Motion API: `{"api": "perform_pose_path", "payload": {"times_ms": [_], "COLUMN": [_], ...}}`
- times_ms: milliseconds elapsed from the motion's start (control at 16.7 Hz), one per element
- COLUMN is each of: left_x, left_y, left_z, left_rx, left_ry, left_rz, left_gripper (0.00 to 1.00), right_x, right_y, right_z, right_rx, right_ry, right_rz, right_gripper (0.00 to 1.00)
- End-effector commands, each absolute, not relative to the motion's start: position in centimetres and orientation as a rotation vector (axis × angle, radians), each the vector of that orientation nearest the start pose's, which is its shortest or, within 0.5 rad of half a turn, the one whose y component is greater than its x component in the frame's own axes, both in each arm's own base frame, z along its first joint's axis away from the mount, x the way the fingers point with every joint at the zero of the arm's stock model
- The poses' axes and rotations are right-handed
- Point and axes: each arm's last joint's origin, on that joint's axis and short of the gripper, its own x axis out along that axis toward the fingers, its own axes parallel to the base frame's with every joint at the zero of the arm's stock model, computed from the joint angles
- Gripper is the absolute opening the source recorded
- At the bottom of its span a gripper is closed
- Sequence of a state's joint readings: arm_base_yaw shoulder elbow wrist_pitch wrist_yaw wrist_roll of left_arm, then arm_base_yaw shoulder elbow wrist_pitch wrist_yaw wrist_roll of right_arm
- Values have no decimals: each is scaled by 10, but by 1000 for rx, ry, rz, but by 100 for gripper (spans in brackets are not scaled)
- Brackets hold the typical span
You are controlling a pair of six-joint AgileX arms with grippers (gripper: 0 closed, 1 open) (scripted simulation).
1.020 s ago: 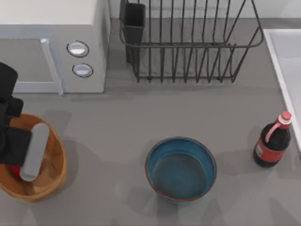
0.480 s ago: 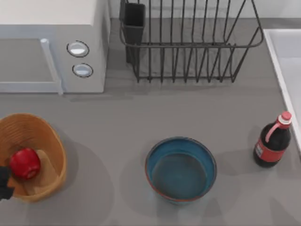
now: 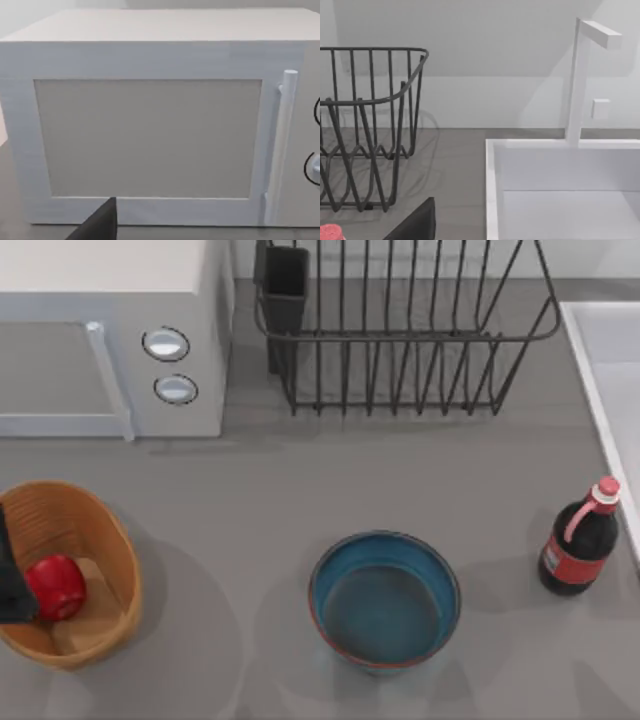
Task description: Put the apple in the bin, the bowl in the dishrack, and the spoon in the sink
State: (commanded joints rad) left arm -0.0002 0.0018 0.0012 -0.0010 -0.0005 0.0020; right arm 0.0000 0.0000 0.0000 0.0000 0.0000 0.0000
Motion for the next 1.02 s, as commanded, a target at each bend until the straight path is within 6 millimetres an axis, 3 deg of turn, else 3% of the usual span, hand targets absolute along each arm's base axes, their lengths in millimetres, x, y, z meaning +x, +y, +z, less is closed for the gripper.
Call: {"api": "perform_pose_path", "payload": {"times_ms": [480,780,1020], "left_x": [106,106,106], "left_y": [-1,-1,-1], "left_z": [160,160,160], "left_rx": [0,0,0], "left_ry": [0,0,0], "left_rz": [0,0,0], "left_gripper": [100,100,100], "right_x": [106,114,140], "right_y": [2,21,53], "right_z": [165,205,245], "right_rx": [21,140,207], "right_ry": [28,266,594], "right_rz": [24,166,252], "right_gripper": [100,100,100]}}
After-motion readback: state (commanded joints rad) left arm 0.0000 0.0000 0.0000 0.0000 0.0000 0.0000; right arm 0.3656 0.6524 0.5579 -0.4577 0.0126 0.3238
